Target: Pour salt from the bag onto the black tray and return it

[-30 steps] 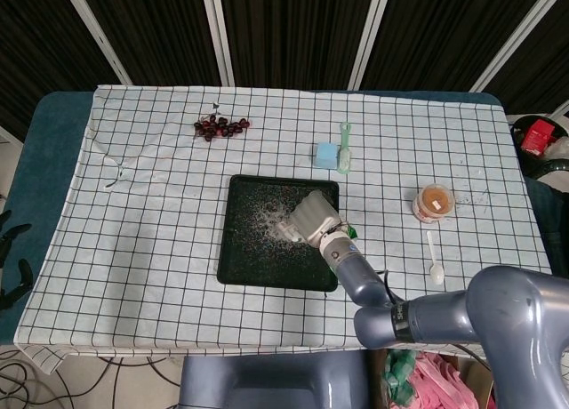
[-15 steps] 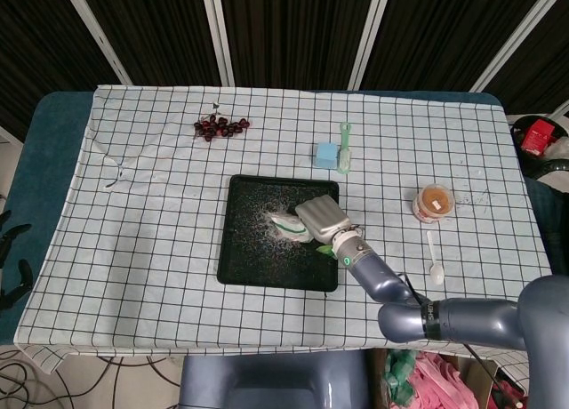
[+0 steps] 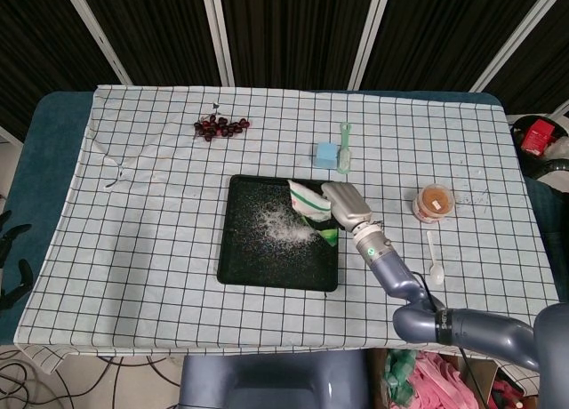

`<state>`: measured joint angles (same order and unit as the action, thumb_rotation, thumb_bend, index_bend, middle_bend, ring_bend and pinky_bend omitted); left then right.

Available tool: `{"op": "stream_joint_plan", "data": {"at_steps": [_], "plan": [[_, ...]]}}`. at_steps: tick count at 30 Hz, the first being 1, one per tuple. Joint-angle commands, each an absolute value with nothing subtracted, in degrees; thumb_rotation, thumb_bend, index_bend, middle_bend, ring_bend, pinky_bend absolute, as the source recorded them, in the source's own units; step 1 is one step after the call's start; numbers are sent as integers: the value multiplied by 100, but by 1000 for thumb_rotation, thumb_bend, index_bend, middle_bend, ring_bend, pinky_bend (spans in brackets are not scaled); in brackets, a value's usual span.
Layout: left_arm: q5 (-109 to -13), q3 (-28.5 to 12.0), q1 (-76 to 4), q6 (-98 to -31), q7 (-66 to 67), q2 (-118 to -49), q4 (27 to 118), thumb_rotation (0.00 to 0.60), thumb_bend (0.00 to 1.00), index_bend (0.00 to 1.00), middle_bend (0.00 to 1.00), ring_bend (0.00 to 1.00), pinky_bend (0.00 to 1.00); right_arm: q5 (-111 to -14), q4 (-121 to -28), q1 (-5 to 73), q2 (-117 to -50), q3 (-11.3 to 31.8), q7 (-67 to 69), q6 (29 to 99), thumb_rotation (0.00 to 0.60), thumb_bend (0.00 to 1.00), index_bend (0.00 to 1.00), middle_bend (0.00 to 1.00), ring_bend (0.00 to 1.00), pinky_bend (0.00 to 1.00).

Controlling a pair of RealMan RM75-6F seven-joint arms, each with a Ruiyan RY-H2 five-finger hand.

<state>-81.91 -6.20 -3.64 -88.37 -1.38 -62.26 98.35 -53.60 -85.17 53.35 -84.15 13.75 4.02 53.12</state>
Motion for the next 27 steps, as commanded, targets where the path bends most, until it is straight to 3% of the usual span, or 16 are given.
{"op": "stream_joint_plan", "data": {"at_steps": [1,11,21,27], "plan": [[-8192,-621,-362,-8843,-136,-6227,9838,600,649,204,25,0,35,-5194,-8541,5126,-8436,1578,558,5594,600,378,413,369,482,412],[-8191,-619,-363,-8841,-119,-6235,9836,600,650,204,25,0,49,-5158,-8458,4699,-8398,1663,378,6118,600,363,418,357,480,411],[-8199,-617,-360,-8850,-119,-6242,9826,600,650,204,25,0,49,-5569,-8301,4145,-8568,1423,452,6558,600,340,423,355,478,410],[-8202,-621,-358,-8861,-113,-6246,9829,600,650,204,25,0,49,-5999,-7616,3878,-9065,1135,636,6667,600,313,429,352,476,407]]}}
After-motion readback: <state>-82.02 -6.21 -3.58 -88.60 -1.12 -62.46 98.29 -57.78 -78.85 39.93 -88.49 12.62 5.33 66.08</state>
